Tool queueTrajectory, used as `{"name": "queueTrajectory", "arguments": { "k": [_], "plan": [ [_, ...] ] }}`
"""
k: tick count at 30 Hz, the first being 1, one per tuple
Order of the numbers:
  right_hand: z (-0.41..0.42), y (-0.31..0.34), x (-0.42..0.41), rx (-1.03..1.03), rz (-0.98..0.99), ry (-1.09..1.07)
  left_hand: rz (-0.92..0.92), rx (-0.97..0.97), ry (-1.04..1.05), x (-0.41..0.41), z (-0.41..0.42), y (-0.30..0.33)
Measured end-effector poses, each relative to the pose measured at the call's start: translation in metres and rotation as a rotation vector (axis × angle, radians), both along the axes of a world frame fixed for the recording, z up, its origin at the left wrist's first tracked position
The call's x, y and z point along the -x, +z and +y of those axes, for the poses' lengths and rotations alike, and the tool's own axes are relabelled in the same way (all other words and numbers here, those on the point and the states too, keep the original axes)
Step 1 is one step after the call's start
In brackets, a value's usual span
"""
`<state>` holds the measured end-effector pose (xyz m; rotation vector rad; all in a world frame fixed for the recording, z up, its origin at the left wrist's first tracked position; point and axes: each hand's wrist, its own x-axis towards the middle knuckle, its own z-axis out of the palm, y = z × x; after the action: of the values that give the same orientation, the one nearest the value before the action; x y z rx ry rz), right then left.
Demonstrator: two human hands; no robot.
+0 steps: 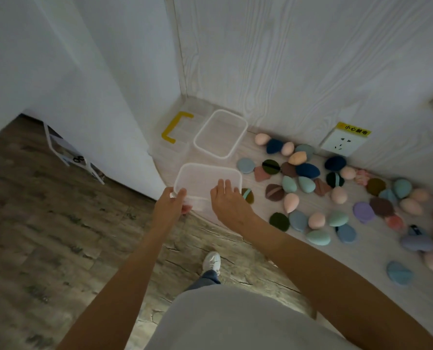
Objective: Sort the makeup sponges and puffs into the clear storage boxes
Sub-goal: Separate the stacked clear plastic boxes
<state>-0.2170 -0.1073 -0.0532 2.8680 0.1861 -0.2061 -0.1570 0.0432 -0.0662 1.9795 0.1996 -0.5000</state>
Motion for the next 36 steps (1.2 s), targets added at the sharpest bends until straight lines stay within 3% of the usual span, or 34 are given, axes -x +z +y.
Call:
{"name": "queueTrajectory", "arguments": {
  "k": [4, 8, 13, 16, 19, 22, 28, 31, 36],
  "plan": [
    [-0.006, 0.005, 0.008, -0.209, 0.095, 0.019, 0.047, 0.01, 0.009, -0.001, -0.001, -0.011],
    [-0.051, 0.019, -0.001, -0.387, 0.001, 0.121, 0.21, 0.178, 0.123, -0.02, 0.003, -0.008],
    [-0.077, 0.028, 0.002, -0.559, -0.057, 0.146, 0.182, 0.088, 0.04, -0.024, 0.012, -0.017],
    [-0.079, 0.042, -0.004, -0.744, -0.198, 0.012, 0.008, 0.024, -0.068, -0.022, 0.018, -0.02],
    [-0.082, 0.056, -0.015, -0.918, -0.233, -0.092, -0.001, 0.126, -0.038, -0.022, 0.015, -0.016],
    [-0.089, 0.063, -0.041, -1.013, -0.207, -0.274, 0.003, 0.097, -0.119, -0.028, 0.013, -0.017],
    [-0.097, 0.057, -0.109, -1.139, -0.25, -0.591, -0.059, -0.047, -0.164, -0.036, 0.014, -0.014],
    [-0.098, 0.031, -0.119, -1.097, -0.336, -0.757, -0.07, -0.072, -0.204, -0.041, 0.017, -0.014],
    [-0.102, 0.021, -0.103, -1.173, -0.481, -0.71, -0.057, -0.053, -0.214, -0.043, 0.018, -0.012]
  ]
}}
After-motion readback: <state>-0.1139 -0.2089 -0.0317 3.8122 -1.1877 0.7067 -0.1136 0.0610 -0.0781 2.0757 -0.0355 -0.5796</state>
